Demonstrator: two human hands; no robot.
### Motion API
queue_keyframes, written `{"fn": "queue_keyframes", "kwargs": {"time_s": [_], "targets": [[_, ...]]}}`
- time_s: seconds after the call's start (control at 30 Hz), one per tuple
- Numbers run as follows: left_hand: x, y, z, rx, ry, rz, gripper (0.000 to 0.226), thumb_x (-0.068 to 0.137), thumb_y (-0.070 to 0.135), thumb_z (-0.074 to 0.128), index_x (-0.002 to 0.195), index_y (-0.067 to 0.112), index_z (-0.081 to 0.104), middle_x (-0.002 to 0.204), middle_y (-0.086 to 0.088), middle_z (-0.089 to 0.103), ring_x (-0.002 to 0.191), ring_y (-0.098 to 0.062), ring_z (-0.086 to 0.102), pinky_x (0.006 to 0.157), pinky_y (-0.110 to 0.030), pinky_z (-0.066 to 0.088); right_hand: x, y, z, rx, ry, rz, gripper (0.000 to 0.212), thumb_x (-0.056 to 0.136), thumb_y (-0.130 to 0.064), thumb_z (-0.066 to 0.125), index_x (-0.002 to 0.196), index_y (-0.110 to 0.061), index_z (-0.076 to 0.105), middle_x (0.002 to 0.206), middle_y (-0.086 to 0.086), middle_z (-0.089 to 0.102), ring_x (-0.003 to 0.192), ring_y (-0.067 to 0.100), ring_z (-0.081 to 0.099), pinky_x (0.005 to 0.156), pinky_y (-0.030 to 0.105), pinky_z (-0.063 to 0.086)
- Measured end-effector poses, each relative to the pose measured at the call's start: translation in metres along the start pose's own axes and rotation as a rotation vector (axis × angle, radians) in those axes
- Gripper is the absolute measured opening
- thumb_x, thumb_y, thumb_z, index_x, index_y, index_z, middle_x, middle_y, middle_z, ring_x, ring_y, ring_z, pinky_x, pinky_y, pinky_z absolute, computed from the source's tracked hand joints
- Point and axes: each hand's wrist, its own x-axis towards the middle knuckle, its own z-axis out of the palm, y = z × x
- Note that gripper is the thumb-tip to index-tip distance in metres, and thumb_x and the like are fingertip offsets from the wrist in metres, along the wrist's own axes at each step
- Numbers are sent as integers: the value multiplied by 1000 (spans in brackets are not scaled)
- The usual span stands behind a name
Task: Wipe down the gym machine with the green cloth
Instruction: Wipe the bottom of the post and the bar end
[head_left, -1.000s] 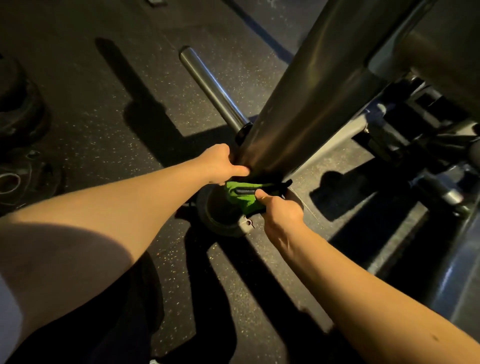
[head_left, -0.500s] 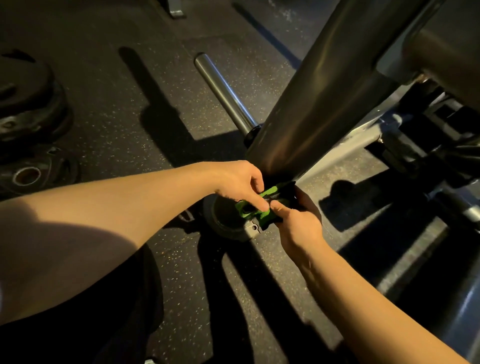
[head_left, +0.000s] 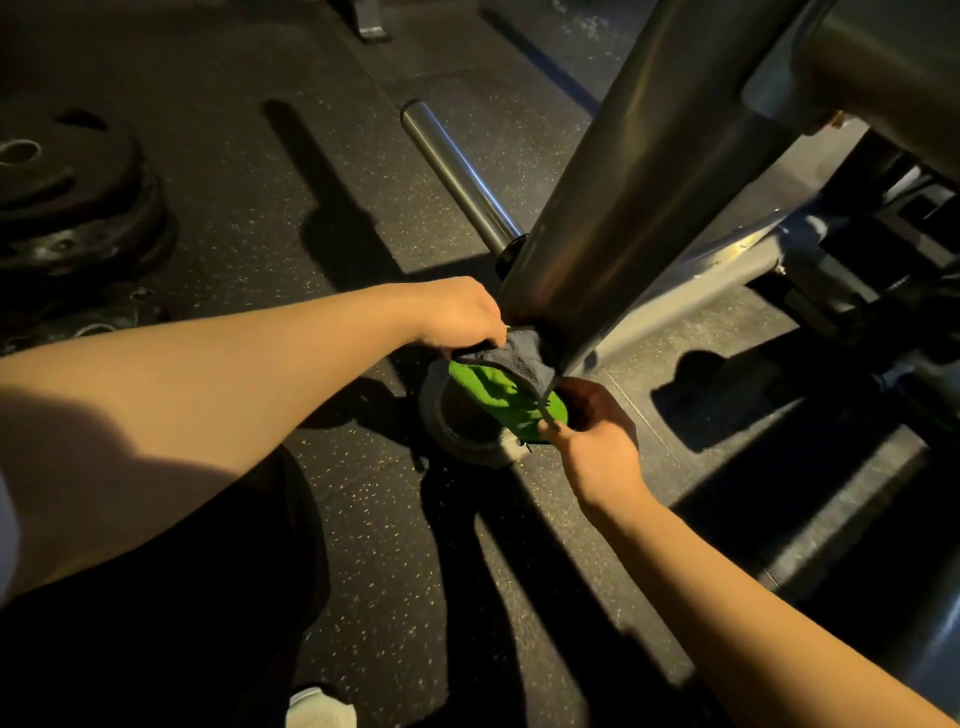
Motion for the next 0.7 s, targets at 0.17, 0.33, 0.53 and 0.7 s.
{"fn": "queue_keyframes", "kwargs": {"time_s": [0.17, 0.33, 0.53, 0.7], "targets": [[-5, 1, -7, 41, 153, -83, 24, 101, 26, 44, 84, 14, 56, 80, -3, 49, 82, -21, 48, 80, -38, 42, -5, 2, -5, -6, -130, -7, 49, 86, 9, 68, 121, -25, 61, 93, -8, 69, 77, -4, 64, 72, 9, 51], [-8, 3, -4, -36, 239, -110, 33, 99, 28, 44, 68, 16, 42, 73, -4, 39, 68, -18, 40, 65, -36, 34, -1, 5, 2, -138, -269, -195, 43, 83, 17, 62, 107, -17, 74, 99, -5, 76, 93, 12, 71, 92, 36, 58], [-11, 7, -8, -27, 153, -28, 28, 100, 32, 44, 77, 16, 42, 79, -5, 39, 71, -19, 40, 68, -37, 32, -2, -2, 13, 37, -286, -18, 49, 79, 23, 49, 89, -15, 77, 93, 4, 77, 76, 25, 65, 77, 40, 54], [-21, 12, -10, 1, -79, 106, 14, 92, 28, 65, 97, 15, 64, 91, -8, 66, 86, -23, 66, 81, -42, 53, 7, -11, 19, 378, -213, 174, 35, 89, 18, 53, 113, -1, 68, 101, 9, 72, 97, 19, 65, 86, 25, 53]]}}
